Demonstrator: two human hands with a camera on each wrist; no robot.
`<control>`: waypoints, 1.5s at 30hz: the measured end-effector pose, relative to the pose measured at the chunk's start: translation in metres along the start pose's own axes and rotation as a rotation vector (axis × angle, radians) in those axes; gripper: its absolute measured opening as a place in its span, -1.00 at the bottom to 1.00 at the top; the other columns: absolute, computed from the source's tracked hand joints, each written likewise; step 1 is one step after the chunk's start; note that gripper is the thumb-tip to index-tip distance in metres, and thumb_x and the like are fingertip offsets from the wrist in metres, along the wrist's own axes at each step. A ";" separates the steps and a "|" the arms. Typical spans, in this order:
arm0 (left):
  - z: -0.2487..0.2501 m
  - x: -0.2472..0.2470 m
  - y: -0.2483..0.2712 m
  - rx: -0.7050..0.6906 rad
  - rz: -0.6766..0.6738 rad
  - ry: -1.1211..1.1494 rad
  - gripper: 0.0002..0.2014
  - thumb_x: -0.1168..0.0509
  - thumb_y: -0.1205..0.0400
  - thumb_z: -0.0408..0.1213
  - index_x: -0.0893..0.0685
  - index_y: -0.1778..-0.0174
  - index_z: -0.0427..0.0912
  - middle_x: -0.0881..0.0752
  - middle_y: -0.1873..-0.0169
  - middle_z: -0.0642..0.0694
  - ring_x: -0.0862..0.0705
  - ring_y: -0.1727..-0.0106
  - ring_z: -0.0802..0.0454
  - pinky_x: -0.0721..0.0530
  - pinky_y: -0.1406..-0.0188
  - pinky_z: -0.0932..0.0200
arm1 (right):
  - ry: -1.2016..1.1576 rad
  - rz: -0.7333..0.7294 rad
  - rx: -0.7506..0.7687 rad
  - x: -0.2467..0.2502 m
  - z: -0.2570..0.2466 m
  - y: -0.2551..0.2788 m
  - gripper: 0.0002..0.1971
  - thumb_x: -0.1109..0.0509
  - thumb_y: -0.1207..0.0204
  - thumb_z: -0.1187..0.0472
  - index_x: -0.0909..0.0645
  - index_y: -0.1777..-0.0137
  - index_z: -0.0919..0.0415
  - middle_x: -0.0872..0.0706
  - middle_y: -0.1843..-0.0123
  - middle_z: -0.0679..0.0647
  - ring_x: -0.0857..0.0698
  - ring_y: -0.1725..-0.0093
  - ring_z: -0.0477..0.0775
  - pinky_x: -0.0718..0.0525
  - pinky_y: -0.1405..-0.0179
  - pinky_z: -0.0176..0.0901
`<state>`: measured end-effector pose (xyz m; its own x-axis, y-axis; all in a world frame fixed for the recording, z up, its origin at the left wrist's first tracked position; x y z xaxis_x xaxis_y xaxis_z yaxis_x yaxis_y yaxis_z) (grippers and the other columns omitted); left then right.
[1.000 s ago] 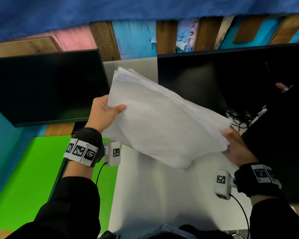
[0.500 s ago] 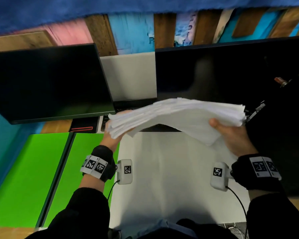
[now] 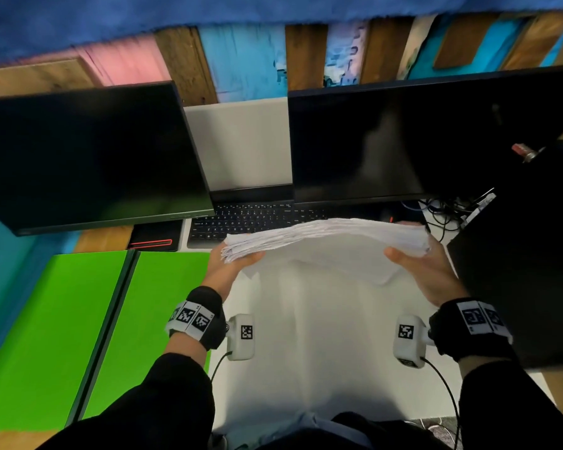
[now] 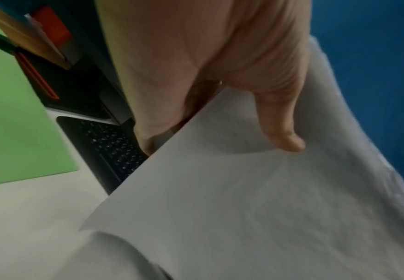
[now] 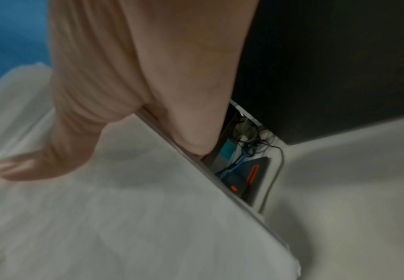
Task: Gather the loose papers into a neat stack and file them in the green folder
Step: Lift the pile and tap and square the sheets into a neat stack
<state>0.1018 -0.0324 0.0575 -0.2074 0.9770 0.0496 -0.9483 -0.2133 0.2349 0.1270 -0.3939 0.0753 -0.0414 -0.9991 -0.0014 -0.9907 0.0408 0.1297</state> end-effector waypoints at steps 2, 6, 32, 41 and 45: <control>-0.009 -0.001 -0.003 0.034 0.048 0.020 -0.55 -0.49 -0.41 -0.43 -0.65 -0.24 -0.23 -0.77 -0.04 -0.12 -0.72 -0.02 0.08 -0.63 0.17 0.55 | 0.012 -0.041 -0.025 -0.005 0.010 0.002 -0.54 -0.55 -0.32 0.41 -0.63 -0.21 0.09 -0.73 -0.13 0.00 -0.71 -0.18 0.07 -0.70 0.03 -0.45; -0.007 -0.005 -0.006 0.033 0.233 0.161 -0.46 -0.53 -0.39 -0.38 -0.59 -0.30 -0.18 -0.71 -0.02 -0.07 -0.67 0.03 0.13 -0.61 0.24 0.59 | -0.008 0.041 0.026 -0.004 0.009 0.001 -0.43 -0.55 -0.39 0.41 -0.58 -0.36 -0.01 -0.70 -0.27 0.11 -0.70 -0.29 0.13 -0.71 -0.14 -0.33; -0.006 -0.005 -0.020 -0.003 0.118 -0.179 -0.60 -0.50 -0.38 -0.50 -0.61 -0.13 -0.28 -0.74 0.00 -0.15 -0.68 -0.01 -0.02 -0.59 -0.09 0.13 | 0.115 0.182 -0.148 -0.003 0.023 -0.009 -0.75 -0.52 -0.43 0.34 -0.69 -0.10 0.23 -0.77 0.07 0.01 -0.76 -0.15 0.21 -0.72 -0.10 -0.05; 0.048 0.007 -0.026 -0.133 0.036 -0.171 -0.73 -0.42 -0.40 -0.51 -0.67 0.21 0.02 -0.71 0.24 -0.02 -0.64 0.20 0.05 -0.63 0.17 0.13 | 0.122 0.070 0.076 -0.003 -0.043 -0.018 -0.75 -0.52 -0.44 0.34 -0.57 0.11 -0.03 -0.69 0.14 -0.03 -0.68 0.30 -0.35 -0.66 0.28 -0.47; 0.015 0.000 -0.015 -0.097 -0.054 -0.351 -0.65 -0.43 -0.39 -0.63 -0.65 0.28 -0.01 -0.68 0.29 -0.01 -0.59 0.24 0.07 -0.58 0.24 0.39 | 0.181 0.013 -0.121 -0.009 0.020 -0.001 -0.70 -0.52 -0.43 0.35 -0.70 -0.15 0.12 -0.78 -0.08 0.08 -0.76 0.03 -0.14 -0.75 -0.06 -0.29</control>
<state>0.1198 -0.0289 0.0681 -0.0772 0.9242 0.3740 -0.9775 -0.1441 0.1543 0.1255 -0.3846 0.0558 -0.0190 -0.9839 0.1778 -0.9670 0.0633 0.2468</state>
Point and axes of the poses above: each hand's wrist, its own y-axis away from the middle knuckle, its own x-axis out of the back of the hand, z = x × y, the point moved 8 cm from there along -y, towards the middle knuckle
